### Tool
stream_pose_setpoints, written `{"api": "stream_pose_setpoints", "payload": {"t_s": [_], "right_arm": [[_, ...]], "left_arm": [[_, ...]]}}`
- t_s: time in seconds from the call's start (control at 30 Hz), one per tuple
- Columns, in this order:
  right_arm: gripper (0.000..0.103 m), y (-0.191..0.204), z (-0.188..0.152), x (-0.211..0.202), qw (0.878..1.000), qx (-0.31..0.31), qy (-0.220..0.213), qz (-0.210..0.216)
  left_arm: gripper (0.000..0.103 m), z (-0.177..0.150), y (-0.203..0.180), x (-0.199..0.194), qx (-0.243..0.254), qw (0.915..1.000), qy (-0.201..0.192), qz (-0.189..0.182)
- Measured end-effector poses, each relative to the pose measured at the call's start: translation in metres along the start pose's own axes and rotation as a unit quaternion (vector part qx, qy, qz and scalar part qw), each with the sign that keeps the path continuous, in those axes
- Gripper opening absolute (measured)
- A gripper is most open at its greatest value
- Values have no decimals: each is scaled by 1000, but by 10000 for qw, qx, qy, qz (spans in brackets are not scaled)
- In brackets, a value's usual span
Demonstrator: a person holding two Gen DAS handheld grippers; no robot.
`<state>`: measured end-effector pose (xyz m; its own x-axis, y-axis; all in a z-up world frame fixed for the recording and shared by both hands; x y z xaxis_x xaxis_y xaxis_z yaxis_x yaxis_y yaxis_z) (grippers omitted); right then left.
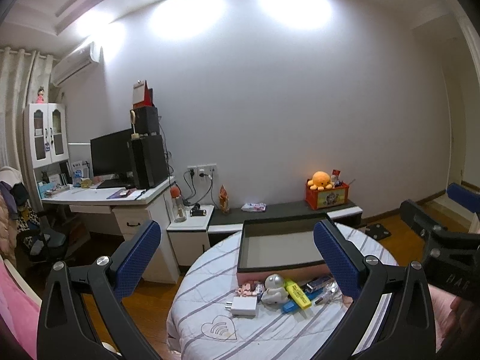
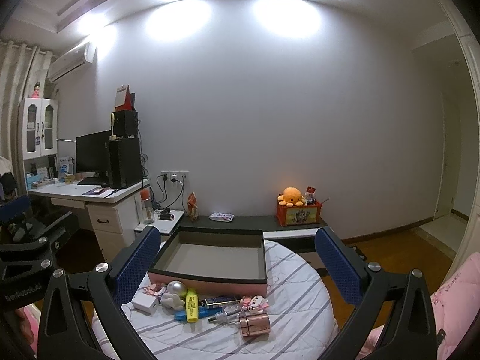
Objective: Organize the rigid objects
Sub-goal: 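Grasp the white charger with the left tool while the right tool grasps the rose-gold cup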
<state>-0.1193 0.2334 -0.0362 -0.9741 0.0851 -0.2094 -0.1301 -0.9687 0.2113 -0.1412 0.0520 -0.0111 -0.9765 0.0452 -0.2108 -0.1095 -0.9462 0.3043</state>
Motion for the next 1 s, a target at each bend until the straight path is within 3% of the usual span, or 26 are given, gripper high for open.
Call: {"api": "stream_pose_setpoints", "payload": {"t_s": [0.23,0.33,0.67,1.0], "right_arm": [[103,-16,-19,20,9994,27,333,-81],[103,-24,-33,31,9988,17,487,-81],[103,-54,-109,88,9859,-41,1657,-247],[100,-74,-156,128,9717,46,2346,-273]], "left_arm": [[103,-28,1,25,131,9989,421,-175],[103,-47,0,41,38,9964,677,-516],[103,-132,-17,116,75,9753,2011,-911],[103,-173,-23,176,-6,9566,2714,-1061]]}}
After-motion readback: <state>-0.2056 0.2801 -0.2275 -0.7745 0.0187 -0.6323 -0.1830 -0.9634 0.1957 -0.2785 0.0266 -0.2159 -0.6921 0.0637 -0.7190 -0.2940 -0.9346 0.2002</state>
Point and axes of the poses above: each gripper's, at about its wrist camera, not at the fingertips, and x roughly the way its jaws point, y to its left, z to its top, the point moved 3 cm from there along x, roughly the way its jaws point, and after that the axes turned 12 degrees about x, right-handed, at the moved point
